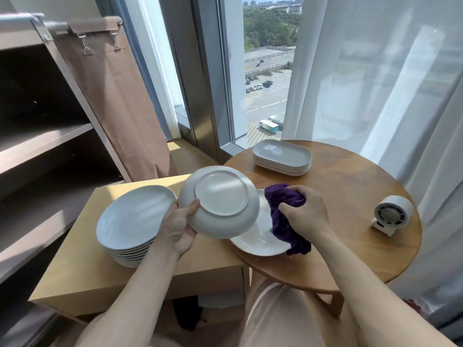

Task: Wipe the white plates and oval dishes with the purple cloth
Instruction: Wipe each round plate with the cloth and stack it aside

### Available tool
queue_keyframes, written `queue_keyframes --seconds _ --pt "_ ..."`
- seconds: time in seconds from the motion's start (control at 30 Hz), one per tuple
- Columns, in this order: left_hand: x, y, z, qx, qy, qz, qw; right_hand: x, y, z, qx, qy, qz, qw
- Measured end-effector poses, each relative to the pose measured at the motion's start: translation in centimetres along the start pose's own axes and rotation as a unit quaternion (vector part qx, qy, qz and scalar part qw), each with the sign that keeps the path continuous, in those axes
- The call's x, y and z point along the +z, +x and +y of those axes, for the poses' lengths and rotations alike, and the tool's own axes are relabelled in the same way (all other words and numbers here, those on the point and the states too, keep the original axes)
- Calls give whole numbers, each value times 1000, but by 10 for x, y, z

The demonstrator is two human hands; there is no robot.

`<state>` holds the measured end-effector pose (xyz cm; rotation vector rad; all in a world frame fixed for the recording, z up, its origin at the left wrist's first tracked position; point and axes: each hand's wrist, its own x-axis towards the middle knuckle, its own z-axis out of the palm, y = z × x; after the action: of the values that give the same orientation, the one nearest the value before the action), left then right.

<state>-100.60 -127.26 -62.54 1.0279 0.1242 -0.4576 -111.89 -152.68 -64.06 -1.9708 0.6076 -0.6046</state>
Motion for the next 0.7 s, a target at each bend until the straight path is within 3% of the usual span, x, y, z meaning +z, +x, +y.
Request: queue_keyframes --seconds 0.23,0.4,0.6,0.7 --pt "-11 -20 41 69 43 22 996 21 -19 -13 -73 -16 -31 997" --pt "-12 -33 60 202 188 48 960 35 -30 -17 -120 -29 -62 990" --pt "-18 -52 67 407 465 26 786 41 -36 -19 -169 -37 -76 982" --pt "-27 -56 62 491 591 18 640 43 -38 -19 -167 -28 -91 981"
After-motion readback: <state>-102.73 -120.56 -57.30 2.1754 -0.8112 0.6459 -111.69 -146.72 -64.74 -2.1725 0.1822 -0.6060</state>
